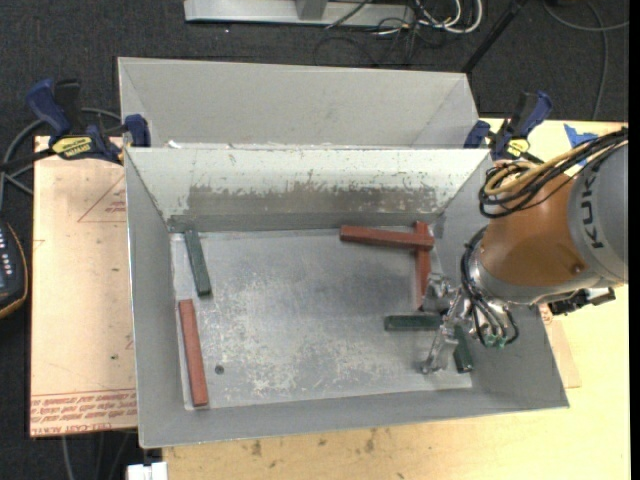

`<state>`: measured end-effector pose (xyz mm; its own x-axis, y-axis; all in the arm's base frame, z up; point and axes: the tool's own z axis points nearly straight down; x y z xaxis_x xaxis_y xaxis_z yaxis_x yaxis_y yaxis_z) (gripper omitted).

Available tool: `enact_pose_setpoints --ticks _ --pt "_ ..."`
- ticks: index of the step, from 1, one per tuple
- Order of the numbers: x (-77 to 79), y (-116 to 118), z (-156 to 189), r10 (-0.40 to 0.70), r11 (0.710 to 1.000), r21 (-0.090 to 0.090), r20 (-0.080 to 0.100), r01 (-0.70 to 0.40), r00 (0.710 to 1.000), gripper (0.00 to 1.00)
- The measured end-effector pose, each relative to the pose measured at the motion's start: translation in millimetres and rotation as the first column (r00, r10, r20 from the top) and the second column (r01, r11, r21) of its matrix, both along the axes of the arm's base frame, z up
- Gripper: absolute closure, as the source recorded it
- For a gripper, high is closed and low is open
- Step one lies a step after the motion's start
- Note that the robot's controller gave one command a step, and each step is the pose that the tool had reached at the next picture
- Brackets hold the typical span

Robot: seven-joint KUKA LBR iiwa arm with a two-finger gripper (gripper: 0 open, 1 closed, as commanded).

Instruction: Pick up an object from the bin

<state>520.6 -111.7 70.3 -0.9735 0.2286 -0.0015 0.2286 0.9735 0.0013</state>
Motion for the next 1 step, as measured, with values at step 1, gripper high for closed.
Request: enact_pose_setpoints --ticks 1 --pt "30.9 27.7 0.5 -0.203 0.979 0.001 0.003 0.203 0.979 0.00"
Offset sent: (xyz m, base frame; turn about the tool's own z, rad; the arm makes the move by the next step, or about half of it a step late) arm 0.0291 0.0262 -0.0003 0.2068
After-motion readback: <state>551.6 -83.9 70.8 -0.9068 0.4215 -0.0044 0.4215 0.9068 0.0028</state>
